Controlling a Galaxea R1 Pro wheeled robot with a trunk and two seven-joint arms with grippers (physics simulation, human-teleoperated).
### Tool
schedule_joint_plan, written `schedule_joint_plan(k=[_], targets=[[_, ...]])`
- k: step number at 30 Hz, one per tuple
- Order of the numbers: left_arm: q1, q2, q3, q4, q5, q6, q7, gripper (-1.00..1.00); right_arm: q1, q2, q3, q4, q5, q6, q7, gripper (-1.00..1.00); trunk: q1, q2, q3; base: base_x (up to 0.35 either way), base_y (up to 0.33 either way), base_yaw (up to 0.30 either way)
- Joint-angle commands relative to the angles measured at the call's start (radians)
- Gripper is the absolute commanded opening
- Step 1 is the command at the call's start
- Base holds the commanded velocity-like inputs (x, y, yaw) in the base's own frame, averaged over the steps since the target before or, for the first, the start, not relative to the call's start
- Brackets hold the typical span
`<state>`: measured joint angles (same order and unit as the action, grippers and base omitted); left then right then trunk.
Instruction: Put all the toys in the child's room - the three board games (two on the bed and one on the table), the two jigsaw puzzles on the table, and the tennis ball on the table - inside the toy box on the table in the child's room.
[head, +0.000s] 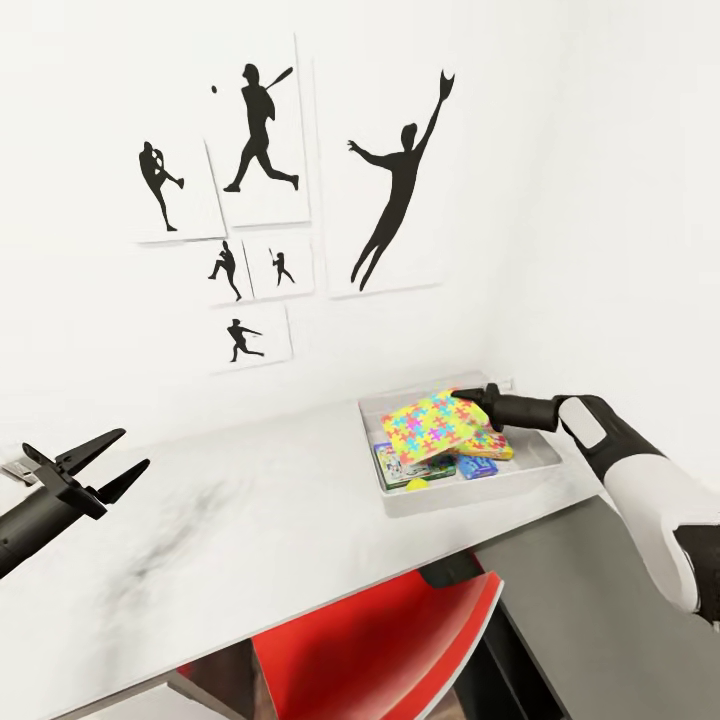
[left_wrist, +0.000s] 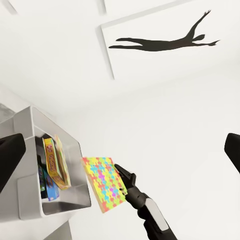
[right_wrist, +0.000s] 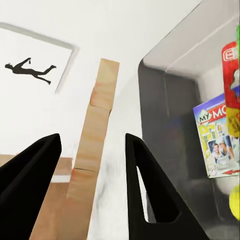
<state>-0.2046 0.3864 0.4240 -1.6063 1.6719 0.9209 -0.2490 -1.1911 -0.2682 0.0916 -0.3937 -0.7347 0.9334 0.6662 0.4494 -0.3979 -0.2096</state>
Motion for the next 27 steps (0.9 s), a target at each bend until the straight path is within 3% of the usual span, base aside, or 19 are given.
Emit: schedule_joint_plan(k=[1,7,27], targets=[[-0.001,0.0,0.001,0.0,-0.004,0.004,-0.005,1.0,-0.001,-0.001,0.006,0.0,-0.003,0.0,0.005,-1.0,0.001,-0.002,-0.002,0.0,0.0,0.0],[-0.001,0.0,0.001,0.0,-0.004,0.004,-0.006,1.0,0.0,0.003,0.008,0.001,0.002,-0.018,-0.024,-1.0,0.001,-0.002,-0.002,0.001,0.0,0.0],[-0.001,0.0,-0.003,0.0,-0.004,0.004,-0.053,1.0,0.027,0.012,0.008,0.005,0.003,-0.056,-0.031,-1.0,0.001,-0.002,-0.002,0.1,0.0,0.0]])
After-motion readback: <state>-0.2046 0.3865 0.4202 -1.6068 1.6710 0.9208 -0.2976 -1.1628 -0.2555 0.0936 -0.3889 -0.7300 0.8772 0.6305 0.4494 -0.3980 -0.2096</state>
